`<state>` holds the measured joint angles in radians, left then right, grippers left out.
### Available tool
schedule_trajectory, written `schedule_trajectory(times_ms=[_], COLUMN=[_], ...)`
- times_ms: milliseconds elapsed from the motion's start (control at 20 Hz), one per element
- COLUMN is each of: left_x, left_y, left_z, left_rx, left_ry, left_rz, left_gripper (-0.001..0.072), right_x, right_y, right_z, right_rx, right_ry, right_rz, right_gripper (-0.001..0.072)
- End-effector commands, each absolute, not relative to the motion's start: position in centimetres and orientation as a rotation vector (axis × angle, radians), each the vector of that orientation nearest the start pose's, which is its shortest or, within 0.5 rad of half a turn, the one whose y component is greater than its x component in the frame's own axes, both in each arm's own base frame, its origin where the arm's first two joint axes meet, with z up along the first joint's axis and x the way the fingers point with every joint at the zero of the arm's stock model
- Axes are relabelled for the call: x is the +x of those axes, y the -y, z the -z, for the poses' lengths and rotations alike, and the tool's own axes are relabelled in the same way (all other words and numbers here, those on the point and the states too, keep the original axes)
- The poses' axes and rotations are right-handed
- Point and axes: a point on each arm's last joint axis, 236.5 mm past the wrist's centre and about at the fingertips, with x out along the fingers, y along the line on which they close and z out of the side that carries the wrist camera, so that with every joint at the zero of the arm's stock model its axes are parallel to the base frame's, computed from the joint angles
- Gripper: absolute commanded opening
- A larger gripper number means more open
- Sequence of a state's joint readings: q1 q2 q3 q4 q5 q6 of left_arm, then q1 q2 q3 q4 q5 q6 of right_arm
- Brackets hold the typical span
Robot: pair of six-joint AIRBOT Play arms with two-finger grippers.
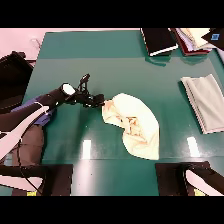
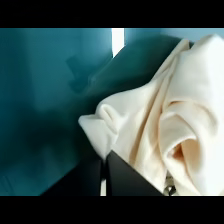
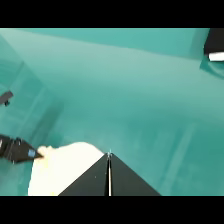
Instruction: Fold the shirts.
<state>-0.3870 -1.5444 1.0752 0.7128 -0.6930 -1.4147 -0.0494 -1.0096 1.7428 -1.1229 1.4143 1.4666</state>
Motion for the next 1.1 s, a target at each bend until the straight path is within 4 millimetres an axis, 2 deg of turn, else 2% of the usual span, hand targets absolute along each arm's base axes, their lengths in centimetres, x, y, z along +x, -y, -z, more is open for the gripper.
schedule_trajectory(times_ms=[0,100,150,300,400,500,550,600,700,800,950,1000,1050], left_x=[40.4,41.9,42.7,44.4,44.4,44.1,44.0,43.9,43.8,43.8,43.5,43.4,43.3], left_y=[27.5,25.5,24.2,20.7,19.6,19.4,19.4,19.4,19.4,19.4,19.4,19.4,19.3], left_z=[3.7,1.4,0.0,-3.1,-3.4,-3.1,-3.1,-3.1,-3.0,-2.9,-2.9,-2.8,-2.7], left_rx=[-0.568,-0.552,-0.526,-0.430,-0.360,-0.339,-0.339,-0.338,-0.335,-0.331,-0.329,-0.327,-0.321], left_ry=[-1.191,-1.164,-1.137,-1.065,-1.054,-1.069,-1.072,-1.075,-1.080,-1.083,-1.094,-1.097,-1.101], left_rz=[0.514,0.527,0.525,0.498,0.484,0.484,0.485,0.486,0.487,0.487,0.491,0.492,0.491], left_gripper=[0.0023,0.0023,0.0023,0.0023,0.0023,0.0024,0.0023,0.0024,0.0023,0.0023,0.0023,0.0024,0.0023], right_x=[32.6,31.0,30.1,27.2,24.6,22.0,20.8,19.9,18.9,18.8,19.1,19.6,20.0], right_y=[-7.9,-7.1,-6.5,-4.8,-5.5,-8.1,-9.6,-11.0,-13.4,-15.7,-18.2,-19.0,-19.7], right_z=[-30.1,-26.0,-23.2,-13.3,-6.3,-0.4,2.0,3.9,6.4,7.9,9.3,9.4,9.6], right_rx=[0.107,0.102,0.101,0.111,0.170,0.312,0.403,0.472,0.552,0.571,0.470,0.440,0.409], right_ry=[-0.767,-0.901,-0.974,-1.167,-1.295,-1.410,-1.458,-1.497,-1.541,-1.570,-1.611,-1.613,-1.615], right_rz=[-0.375,-0.351,-0.322,-0.239,-0.245,-0.294,-0.316,-0.340,-0.380,-0.414,-0.470,-0.488,-0.505], right_gripper=[0.0022,0.0022,0.0022,0.0022,0.0040,0.0425,0.0464,0.0464,0.0461,0.0460,0.0448,0.0390,0.0287])
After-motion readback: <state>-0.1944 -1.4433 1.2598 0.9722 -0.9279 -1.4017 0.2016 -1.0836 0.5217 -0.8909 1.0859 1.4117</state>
